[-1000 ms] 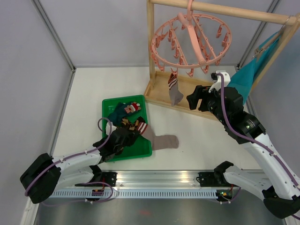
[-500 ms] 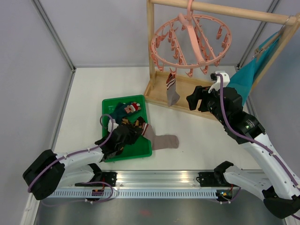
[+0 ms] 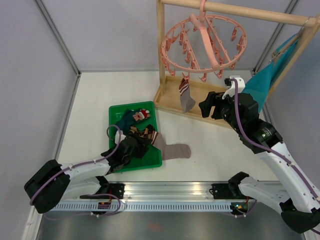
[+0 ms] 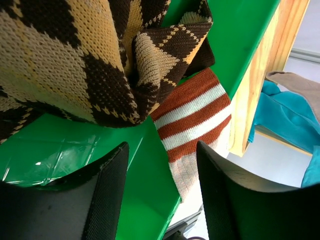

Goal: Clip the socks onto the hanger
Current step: Pick up the sock from the bin.

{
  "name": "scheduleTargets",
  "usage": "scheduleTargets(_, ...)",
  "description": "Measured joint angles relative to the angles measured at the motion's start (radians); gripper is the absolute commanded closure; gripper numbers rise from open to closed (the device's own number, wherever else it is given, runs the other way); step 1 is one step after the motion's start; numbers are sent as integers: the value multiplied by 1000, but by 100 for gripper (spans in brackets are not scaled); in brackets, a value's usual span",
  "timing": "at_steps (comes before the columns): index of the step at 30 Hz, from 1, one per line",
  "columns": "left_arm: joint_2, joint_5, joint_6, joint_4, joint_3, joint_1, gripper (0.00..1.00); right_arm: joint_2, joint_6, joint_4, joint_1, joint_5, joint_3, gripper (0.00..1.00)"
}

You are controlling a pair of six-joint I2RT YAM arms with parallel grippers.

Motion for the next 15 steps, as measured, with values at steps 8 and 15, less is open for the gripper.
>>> scheduleTargets(8, 43, 1, -50, 68, -18, -4, 35, 0, 0, 0, 0, 0, 0, 20)
scheduleTargets(15, 109, -9, -140, 183, -49, -40, 34, 2, 0, 0, 0, 0, 0, 20)
